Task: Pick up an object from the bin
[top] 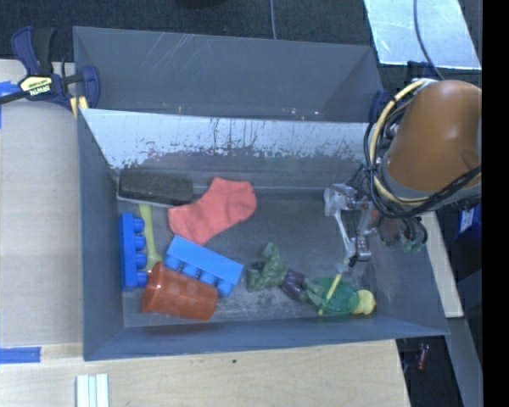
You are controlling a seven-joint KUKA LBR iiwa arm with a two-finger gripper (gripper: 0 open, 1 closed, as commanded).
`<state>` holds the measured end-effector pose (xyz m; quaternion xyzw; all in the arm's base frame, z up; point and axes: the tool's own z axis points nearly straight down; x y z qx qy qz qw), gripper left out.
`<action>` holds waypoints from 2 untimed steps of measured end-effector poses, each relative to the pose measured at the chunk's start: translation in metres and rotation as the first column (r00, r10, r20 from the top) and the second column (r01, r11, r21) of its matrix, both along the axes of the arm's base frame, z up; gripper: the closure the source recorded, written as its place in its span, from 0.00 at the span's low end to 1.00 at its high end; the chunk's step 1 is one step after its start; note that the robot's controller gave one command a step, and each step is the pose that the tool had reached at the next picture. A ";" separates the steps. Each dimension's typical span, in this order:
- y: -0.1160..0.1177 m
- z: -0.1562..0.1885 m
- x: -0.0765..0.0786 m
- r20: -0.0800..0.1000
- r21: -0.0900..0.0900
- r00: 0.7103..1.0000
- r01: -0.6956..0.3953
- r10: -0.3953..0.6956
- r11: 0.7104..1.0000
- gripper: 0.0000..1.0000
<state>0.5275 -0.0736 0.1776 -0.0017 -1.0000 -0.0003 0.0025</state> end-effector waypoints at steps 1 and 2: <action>0.000 0.004 0.002 0.009 -0.001 1.000 -0.003 0.003 1.000 0.00; 0.024 -0.047 0.023 0.012 -0.002 0.992 -0.128 0.128 0.992 0.00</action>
Offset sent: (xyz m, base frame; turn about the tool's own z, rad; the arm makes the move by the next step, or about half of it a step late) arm 0.0443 0.0520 -0.1076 -0.2701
